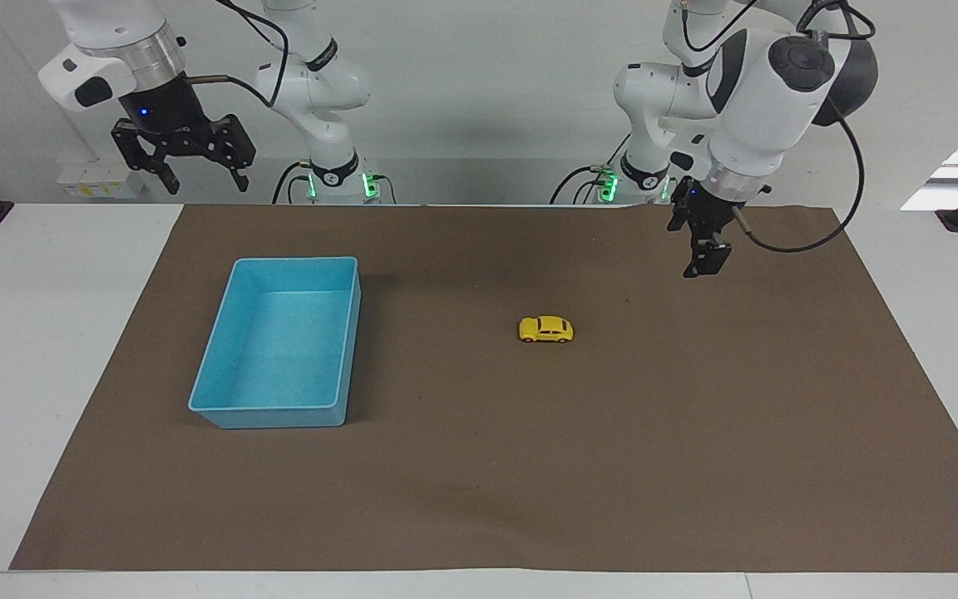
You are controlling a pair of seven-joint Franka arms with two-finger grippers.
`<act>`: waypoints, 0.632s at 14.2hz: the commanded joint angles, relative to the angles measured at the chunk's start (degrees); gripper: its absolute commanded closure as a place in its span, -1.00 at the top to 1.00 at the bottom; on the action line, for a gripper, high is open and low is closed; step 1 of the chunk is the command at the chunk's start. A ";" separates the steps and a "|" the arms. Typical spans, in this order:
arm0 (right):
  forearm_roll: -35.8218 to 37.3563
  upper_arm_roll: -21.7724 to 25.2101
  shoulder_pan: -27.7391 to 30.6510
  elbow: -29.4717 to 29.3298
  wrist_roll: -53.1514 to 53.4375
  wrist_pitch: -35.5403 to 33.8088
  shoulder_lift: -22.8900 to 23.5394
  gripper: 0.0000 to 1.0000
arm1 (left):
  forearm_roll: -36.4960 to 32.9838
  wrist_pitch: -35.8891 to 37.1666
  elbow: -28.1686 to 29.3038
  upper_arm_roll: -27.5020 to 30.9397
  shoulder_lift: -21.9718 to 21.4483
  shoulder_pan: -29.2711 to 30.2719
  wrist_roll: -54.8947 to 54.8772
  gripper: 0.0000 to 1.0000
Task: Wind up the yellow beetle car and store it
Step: 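Reach the left gripper down over the yellow toy car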
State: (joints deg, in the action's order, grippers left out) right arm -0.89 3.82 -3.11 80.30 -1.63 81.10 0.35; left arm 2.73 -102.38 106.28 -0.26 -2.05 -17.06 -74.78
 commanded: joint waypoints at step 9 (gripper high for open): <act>-1.13 -0.21 0.74 0.03 0.66 -0.16 -0.53 1.00 | 1.05 -28.20 12.88 1.14 8.54 -14.31 6.99 1.00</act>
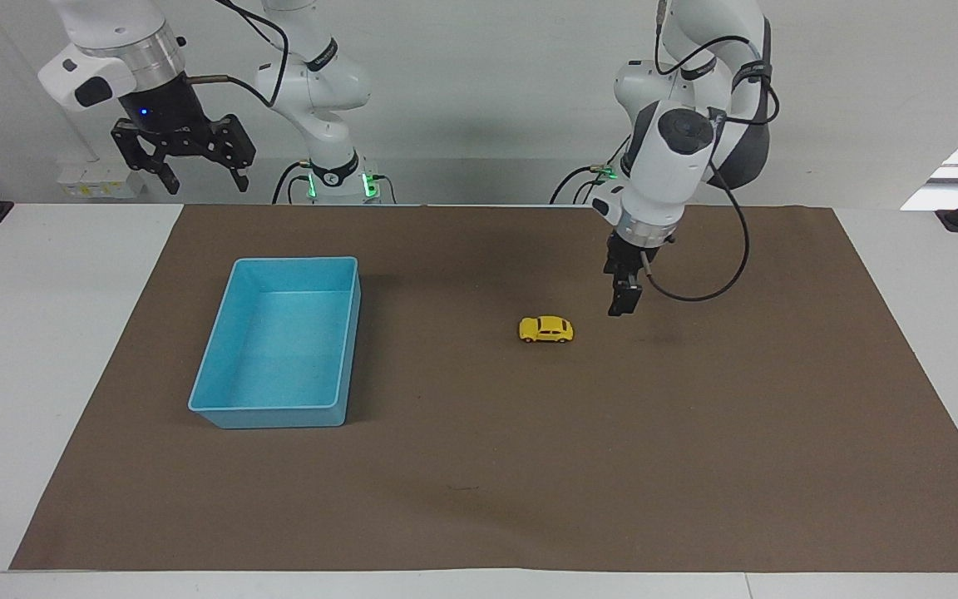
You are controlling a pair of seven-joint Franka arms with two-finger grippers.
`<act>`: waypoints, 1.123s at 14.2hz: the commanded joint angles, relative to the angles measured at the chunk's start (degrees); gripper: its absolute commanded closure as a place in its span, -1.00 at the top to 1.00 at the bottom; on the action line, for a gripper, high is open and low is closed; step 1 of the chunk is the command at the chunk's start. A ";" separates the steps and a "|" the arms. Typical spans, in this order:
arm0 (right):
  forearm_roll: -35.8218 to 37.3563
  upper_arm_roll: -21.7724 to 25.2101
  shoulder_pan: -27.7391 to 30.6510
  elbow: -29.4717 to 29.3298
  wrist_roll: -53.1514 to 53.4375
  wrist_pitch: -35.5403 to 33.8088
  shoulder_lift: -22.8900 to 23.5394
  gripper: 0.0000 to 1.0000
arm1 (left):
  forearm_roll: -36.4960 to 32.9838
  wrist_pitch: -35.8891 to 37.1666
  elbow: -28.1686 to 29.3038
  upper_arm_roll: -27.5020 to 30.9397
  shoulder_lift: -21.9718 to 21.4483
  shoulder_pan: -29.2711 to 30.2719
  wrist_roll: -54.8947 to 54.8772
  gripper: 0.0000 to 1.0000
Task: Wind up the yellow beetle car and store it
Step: 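Reach the left gripper down over the yellow toy car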
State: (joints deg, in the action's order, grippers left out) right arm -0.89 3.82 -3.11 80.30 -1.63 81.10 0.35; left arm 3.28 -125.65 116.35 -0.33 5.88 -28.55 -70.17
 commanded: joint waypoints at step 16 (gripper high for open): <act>-1.04 -0.21 0.74 0.03 0.66 -0.16 -0.53 1.00 | -0.03 -14.53 6.09 1.83 7.04 -8.46 10.14 -0.14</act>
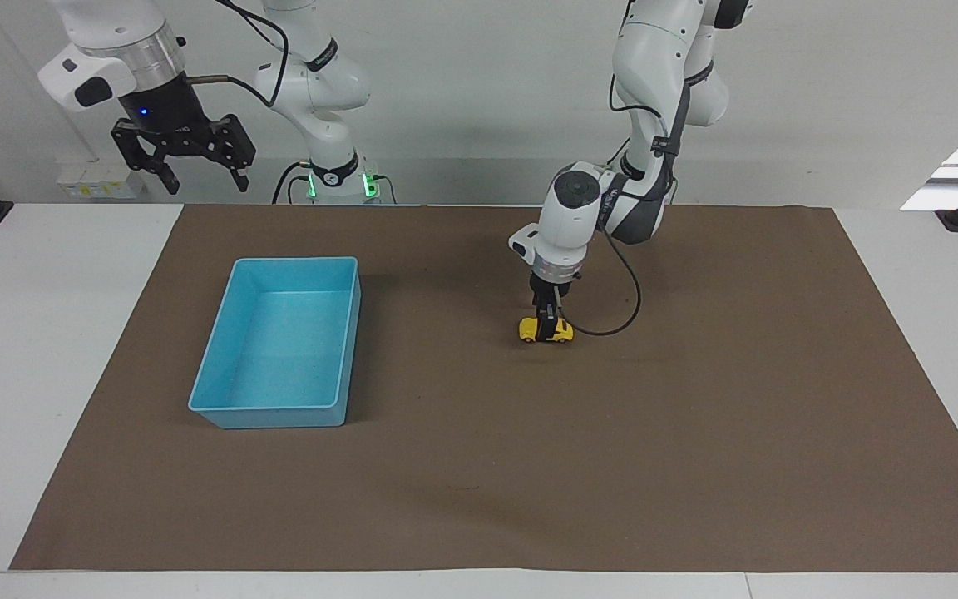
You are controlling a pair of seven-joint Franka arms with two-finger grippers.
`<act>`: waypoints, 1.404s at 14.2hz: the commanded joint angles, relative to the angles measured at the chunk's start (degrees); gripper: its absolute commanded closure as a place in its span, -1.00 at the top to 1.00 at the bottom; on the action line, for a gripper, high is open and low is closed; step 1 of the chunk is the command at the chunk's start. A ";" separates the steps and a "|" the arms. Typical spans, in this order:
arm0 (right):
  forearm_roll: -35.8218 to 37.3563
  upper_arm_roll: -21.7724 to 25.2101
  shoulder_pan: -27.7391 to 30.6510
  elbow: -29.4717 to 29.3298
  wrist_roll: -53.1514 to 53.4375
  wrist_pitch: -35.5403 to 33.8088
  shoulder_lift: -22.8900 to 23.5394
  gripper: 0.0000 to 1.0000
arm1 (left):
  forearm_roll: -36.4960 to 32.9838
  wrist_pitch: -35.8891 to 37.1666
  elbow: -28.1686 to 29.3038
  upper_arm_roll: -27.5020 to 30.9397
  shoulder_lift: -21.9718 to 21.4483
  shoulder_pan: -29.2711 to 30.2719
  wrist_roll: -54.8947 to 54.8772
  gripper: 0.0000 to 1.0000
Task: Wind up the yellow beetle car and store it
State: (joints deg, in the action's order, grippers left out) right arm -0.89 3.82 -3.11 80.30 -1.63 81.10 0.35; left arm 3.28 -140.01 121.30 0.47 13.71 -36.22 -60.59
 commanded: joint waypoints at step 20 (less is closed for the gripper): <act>-3.32 -0.65 1.09 1.53 0.66 -0.51 -3.16 1.00 | -0.29 1.67 1.92 1.11 -0.70 9.14 -9.18 -1.00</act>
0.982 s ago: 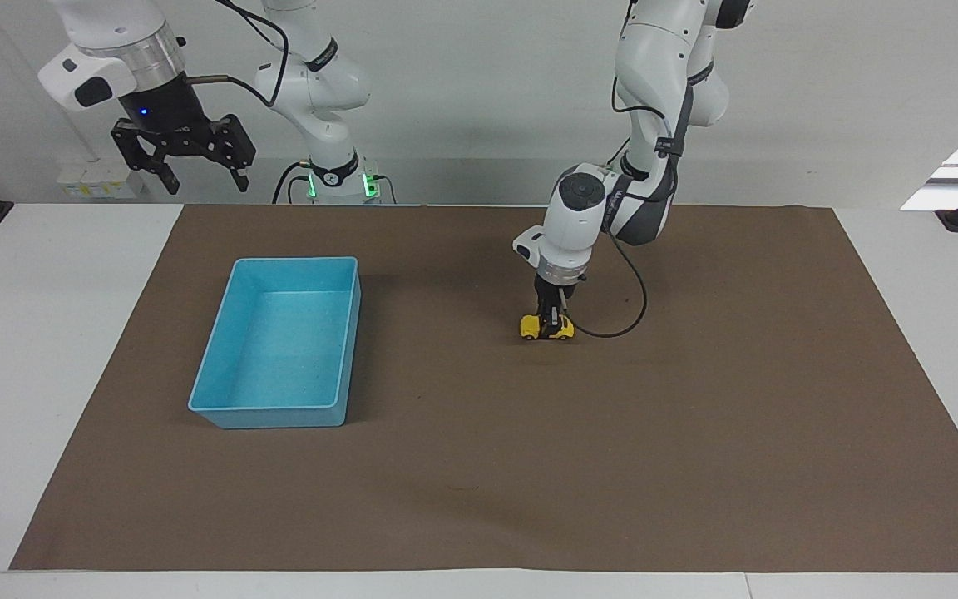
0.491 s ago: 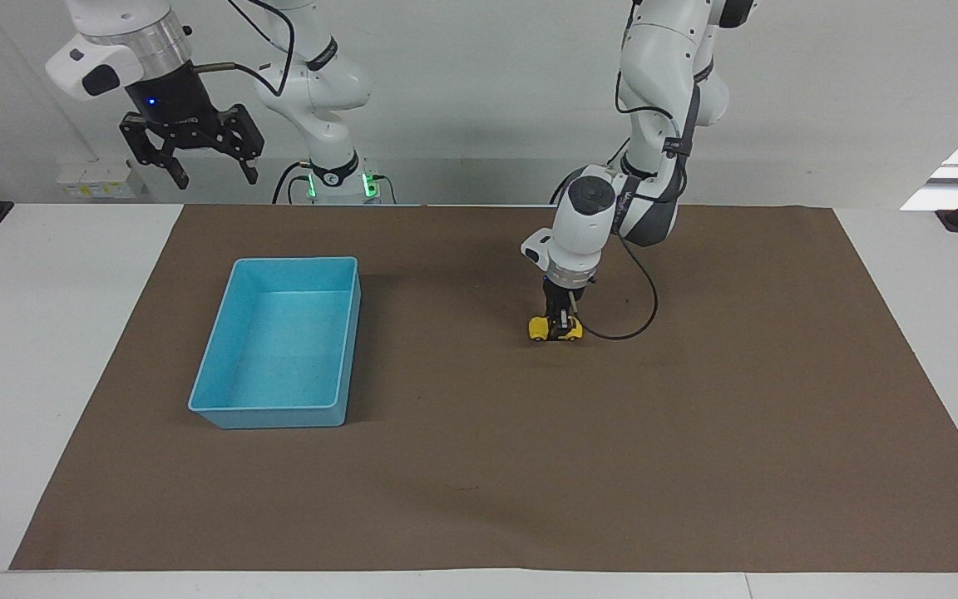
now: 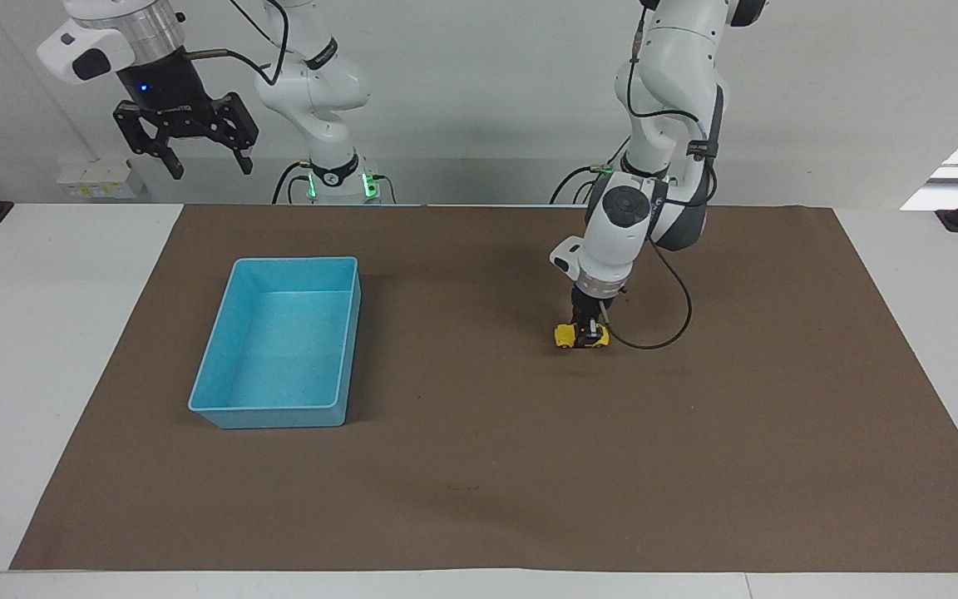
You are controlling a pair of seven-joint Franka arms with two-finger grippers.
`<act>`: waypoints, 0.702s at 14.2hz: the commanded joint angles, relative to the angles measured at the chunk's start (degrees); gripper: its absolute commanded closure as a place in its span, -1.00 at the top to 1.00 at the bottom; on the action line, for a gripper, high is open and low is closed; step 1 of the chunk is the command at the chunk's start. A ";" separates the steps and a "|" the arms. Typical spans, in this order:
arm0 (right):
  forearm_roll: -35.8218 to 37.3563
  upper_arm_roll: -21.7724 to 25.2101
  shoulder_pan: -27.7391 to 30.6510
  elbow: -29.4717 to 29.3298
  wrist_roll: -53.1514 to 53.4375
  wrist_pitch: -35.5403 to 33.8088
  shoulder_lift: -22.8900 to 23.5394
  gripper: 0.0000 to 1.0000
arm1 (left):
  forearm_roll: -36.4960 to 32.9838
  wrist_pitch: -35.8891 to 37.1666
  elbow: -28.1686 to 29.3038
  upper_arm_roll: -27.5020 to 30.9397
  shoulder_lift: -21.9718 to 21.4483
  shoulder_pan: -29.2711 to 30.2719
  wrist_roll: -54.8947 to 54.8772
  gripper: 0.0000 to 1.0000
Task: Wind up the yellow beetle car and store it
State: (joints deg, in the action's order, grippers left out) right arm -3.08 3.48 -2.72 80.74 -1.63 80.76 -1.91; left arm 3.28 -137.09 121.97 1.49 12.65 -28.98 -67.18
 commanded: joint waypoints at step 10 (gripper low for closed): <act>-0.52 -0.14 0.78 1.26 0.49 -0.69 -1.51 1.00 | -0.29 -1.08 1.34 0.09 0.80 8.76 -6.64 -1.00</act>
State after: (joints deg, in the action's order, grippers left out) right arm -3.08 3.60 -2.63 80.82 -1.63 80.76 -1.93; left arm 3.28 -135.98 122.65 1.50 11.95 -22.73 -71.30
